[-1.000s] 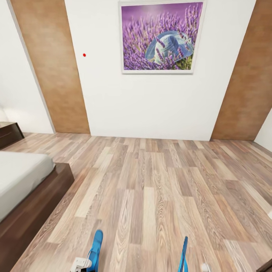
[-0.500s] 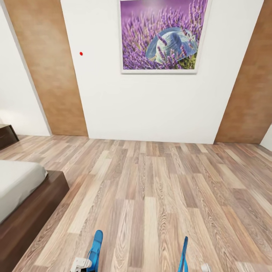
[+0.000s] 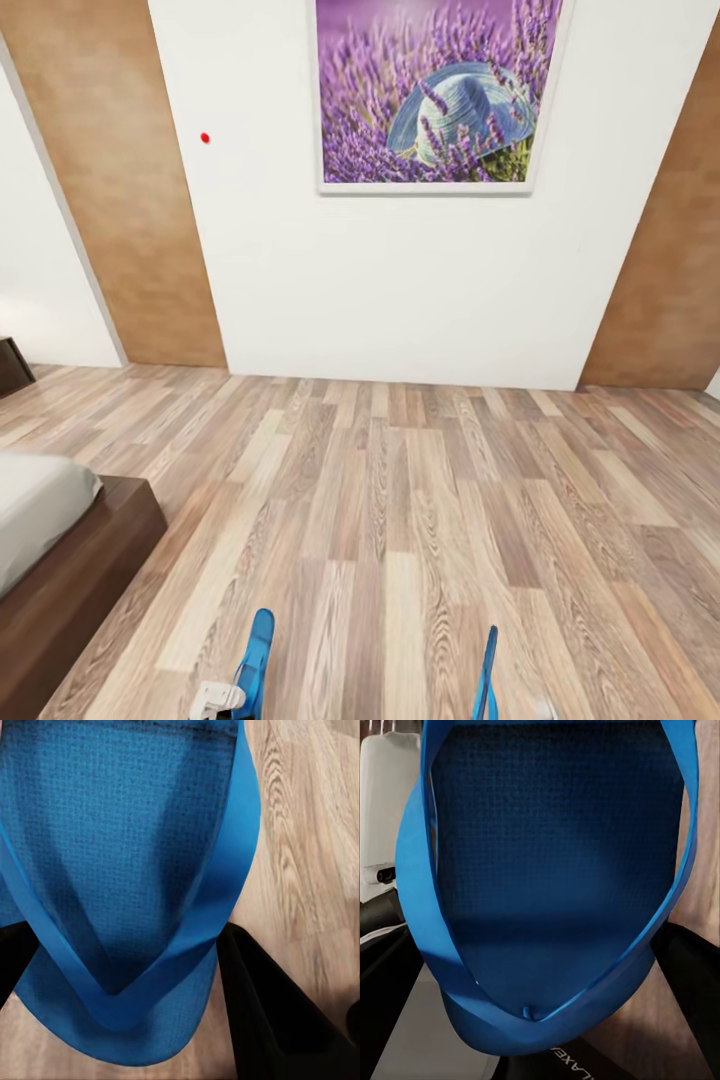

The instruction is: In the bedroom, move the book from the bed onto either nightstand, and place the two sandals side by side next to the bed.

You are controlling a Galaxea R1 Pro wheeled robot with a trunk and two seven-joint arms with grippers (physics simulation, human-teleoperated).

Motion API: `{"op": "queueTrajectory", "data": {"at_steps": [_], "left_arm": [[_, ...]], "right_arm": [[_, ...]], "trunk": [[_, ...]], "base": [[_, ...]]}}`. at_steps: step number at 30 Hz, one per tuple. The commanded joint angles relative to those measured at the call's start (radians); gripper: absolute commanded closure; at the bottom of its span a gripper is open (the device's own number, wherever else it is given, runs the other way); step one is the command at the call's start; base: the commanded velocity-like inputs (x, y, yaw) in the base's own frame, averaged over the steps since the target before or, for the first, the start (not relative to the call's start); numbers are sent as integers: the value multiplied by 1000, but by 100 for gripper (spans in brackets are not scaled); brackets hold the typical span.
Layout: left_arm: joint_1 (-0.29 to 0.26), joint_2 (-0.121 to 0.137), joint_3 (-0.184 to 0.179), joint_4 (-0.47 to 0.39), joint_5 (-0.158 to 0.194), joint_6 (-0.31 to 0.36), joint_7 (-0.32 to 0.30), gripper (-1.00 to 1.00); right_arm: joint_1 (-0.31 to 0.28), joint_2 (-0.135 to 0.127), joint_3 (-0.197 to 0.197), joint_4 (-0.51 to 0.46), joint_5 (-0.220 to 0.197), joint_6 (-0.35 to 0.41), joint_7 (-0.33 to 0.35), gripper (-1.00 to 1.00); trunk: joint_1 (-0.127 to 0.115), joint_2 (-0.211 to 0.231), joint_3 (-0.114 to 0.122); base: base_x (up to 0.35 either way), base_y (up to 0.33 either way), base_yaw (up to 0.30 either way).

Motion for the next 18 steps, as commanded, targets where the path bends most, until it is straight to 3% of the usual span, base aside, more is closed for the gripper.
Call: {"op": "queueTrajectory", "data": {"at_steps": [1,18], "left_arm": [[-1,-3,9,0,-11,-3,-6,100],[-1,-8,9,0,-11,-3,-5,100]], "right_arm": [[0,0,-8,0,1,10,4,100],[0,0,-8,0,1,10,4,100]], "trunk": [[0,0,-1],[0,0,-8]], "base": [[333,0,0],[333,0,0]]}}
